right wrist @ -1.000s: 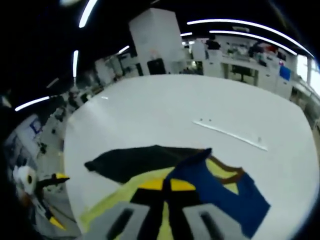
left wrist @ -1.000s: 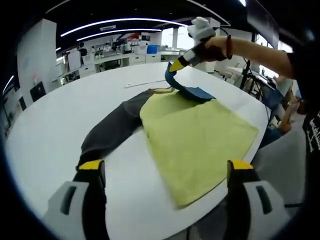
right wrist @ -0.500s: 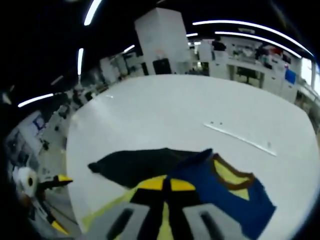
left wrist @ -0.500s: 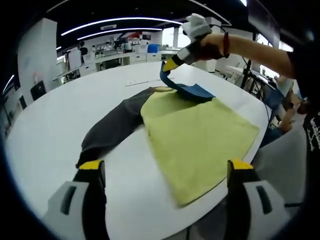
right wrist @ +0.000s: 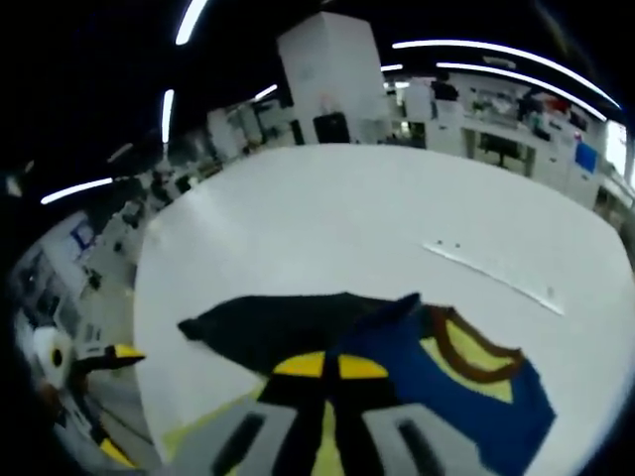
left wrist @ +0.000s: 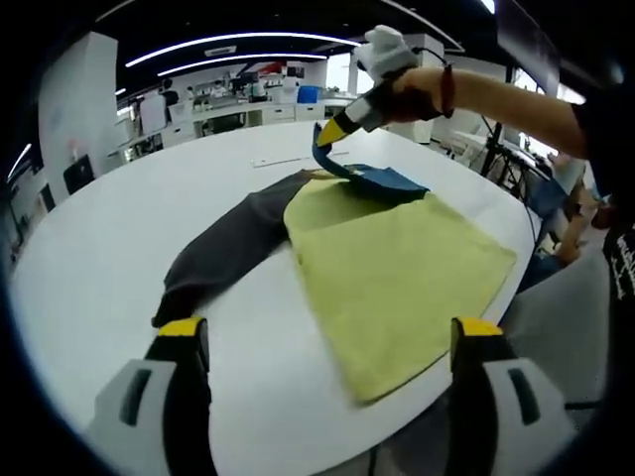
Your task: Fold the garment on the visible template until the final outline fits inside the template.
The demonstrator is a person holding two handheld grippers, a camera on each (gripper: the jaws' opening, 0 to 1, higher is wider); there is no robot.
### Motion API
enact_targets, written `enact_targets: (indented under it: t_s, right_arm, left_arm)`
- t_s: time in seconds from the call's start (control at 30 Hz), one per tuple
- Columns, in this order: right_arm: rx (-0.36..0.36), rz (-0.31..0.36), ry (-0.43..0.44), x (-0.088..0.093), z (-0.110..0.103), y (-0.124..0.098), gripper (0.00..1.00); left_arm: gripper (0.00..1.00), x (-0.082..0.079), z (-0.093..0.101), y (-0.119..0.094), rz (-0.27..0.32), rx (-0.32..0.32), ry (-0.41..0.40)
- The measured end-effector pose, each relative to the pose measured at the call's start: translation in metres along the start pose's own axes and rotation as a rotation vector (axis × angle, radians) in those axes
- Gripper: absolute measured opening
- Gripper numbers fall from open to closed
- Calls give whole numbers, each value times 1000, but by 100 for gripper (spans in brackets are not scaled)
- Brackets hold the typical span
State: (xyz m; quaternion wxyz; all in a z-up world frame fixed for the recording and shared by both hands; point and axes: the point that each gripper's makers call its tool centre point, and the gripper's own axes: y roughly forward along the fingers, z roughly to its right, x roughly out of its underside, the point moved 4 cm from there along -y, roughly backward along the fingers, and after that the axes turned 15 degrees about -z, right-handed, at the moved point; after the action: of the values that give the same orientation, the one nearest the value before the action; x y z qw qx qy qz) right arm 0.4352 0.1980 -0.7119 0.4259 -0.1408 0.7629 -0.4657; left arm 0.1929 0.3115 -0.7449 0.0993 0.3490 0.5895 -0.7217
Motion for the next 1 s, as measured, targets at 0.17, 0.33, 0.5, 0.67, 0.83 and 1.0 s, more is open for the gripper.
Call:
enact_targets:
  t_s: [0.17,0.33,0.5,0.67,0.83,1.0]
  right_arm:
    - [-4,-22,-4,6,-4,10,0]
    - [-10,-51,-10,13,-6,25,0]
    - [-42,-54,-13,15,-12,35,0]
    - [-58,-52,-9,15,-15,35,5]
    - [-19,-60,9,21,-4,31,23]
    - [33,-53,39,31,11,22,49]
  left_arm:
    - [99,2,-1,-1,-2,-4,-6]
    - [99,3,-2,-1,-3,-6,-9]
    - [99,4,-1,-1,-3,-7,-12]
    - [99,4,0,-1,-8,-11,-8]
    - [99,2,-1,-2,-7,-17,-4]
    - [99,1,-6,-2,-15,-32,3]
